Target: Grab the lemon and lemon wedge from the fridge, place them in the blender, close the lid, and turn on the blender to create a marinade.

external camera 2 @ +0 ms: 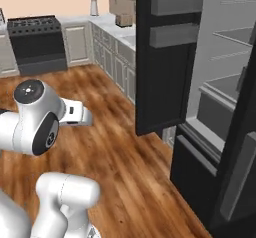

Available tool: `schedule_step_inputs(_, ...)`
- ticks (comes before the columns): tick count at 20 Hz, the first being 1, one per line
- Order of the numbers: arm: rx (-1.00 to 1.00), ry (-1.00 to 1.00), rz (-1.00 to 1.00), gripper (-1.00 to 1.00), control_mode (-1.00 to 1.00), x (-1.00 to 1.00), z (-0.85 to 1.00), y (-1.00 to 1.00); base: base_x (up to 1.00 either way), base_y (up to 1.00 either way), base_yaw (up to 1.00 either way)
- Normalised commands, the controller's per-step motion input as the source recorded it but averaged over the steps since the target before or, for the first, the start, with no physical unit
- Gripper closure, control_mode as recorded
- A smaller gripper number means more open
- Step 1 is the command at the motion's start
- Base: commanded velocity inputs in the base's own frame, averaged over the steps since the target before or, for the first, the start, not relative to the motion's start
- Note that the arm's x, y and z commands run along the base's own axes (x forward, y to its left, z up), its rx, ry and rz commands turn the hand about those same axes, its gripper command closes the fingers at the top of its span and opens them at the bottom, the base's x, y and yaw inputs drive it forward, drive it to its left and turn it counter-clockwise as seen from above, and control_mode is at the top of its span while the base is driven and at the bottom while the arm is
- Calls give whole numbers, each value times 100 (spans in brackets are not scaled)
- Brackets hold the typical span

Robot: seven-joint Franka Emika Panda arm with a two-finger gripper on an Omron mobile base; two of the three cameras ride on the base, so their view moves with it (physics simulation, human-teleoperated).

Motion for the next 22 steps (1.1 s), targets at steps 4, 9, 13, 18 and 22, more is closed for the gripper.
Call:
schedule_step_inputs(4, 0, 0, 0, -100, 100, 0, 0, 0, 23, 0, -61)
schedule_step_inputs(9, 0, 0, 0, -100, 100, 0, 0, 0, 44, 8, -54)
schedule_step_inputs(13, 0, 0, 0, -100, 100, 0, 0, 0, 64, 46, -37)
schedule_step_inputs(18, 0, 0, 0, -100, 100, 0, 0, 0, 71, 51, -34)
schedule_step_inputs(22, 0, 0, 0, -100, 100, 0, 0, 0, 56, 12, -41)
